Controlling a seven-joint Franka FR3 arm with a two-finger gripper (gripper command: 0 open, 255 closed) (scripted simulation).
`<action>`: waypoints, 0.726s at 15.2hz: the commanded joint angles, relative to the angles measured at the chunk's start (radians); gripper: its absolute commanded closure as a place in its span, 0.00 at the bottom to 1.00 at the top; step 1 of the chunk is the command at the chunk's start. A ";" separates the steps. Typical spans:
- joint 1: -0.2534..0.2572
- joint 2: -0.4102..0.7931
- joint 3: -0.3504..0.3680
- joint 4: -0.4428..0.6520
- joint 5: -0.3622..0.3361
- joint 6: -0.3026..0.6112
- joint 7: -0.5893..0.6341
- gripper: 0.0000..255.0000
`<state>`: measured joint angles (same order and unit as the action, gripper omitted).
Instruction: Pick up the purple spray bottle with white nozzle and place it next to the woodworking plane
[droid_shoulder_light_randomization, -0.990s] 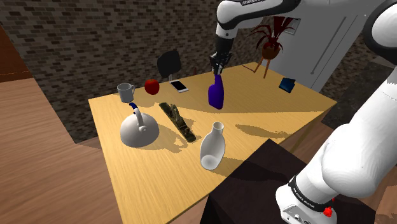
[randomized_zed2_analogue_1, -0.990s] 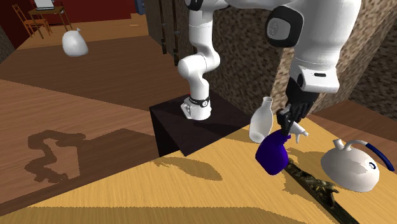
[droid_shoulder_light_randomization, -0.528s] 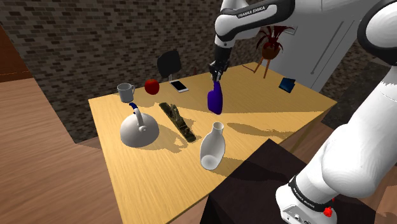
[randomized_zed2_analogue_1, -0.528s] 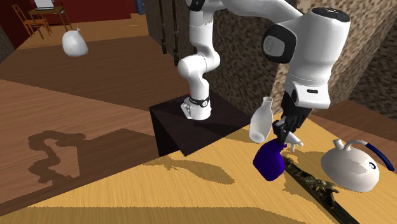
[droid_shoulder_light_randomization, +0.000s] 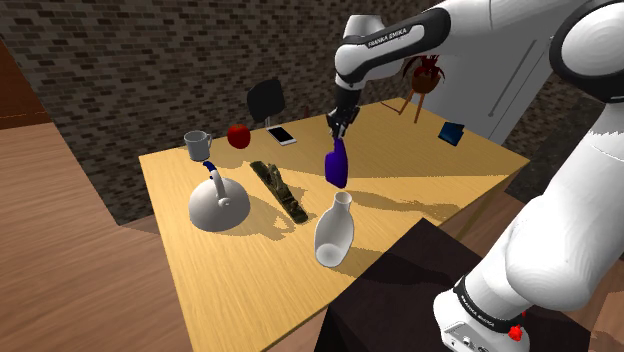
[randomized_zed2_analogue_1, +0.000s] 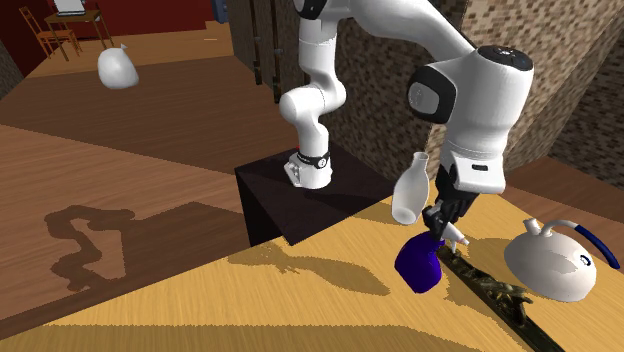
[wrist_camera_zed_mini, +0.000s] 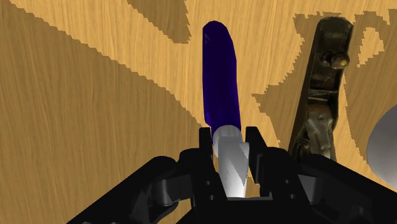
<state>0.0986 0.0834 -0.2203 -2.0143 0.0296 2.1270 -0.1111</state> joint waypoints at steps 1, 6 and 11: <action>0.000 0.012 0.001 -0.014 0.004 0.026 -0.002 1.00; -0.001 0.041 0.002 -0.046 0.013 0.086 -0.009 1.00; -0.001 0.041 0.002 -0.046 0.013 0.086 -0.009 1.00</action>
<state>0.0971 0.1239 -0.2188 -2.0603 0.0422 2.2128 -0.1196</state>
